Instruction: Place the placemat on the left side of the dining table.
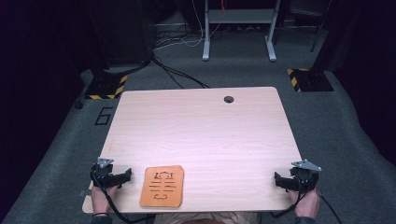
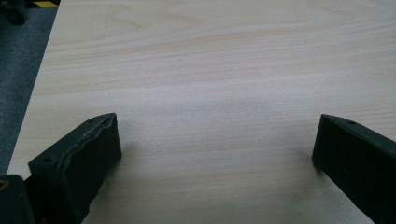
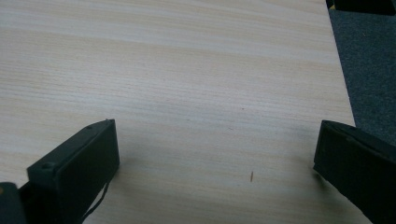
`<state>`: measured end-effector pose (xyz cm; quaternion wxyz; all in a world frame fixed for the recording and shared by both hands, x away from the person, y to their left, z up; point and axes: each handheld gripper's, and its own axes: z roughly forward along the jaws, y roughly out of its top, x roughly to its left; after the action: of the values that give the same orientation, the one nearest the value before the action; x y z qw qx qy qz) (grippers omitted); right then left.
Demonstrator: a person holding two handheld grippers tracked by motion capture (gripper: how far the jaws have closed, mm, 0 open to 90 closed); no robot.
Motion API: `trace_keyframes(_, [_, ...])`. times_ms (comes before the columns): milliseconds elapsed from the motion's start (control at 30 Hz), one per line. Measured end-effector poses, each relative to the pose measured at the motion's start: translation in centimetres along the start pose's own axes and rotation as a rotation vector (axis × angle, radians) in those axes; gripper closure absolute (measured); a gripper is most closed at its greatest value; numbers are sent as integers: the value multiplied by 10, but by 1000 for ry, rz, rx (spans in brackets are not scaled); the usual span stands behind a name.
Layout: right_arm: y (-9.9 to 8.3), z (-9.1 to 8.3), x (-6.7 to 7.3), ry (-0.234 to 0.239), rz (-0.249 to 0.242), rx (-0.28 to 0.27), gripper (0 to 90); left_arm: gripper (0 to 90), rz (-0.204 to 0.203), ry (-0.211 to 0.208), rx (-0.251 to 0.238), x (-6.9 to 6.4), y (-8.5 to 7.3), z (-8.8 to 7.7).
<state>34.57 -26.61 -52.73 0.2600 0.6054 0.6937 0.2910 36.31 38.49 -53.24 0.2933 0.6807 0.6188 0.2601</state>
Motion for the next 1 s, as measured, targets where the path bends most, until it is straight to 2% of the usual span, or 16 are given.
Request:
trace_keyframes(67, [0,-3,3,40,7,-16,0,9,-3,3,0,0,0,0])
trace_keyframes(400, [11,-9,27,130,-21,-40,0,9,-6,8,3,-1,1,1])
trace_keyframes(500, [20,-8,40,167,-39,-49,0,9,-9,10,3,-1,1,1])
trace_keyframes(700, [32,-5,64,216,-84,-58,0,9,-8,8,4,-1,1,1])
trace_keyframes(900, [39,-2,80,252,-109,-58,0,9,-8,8,4,-1,1,1])
trace_keyframes(1000, [44,-1,93,279,-139,-56,0,9,-8,9,5,-1,1,1])
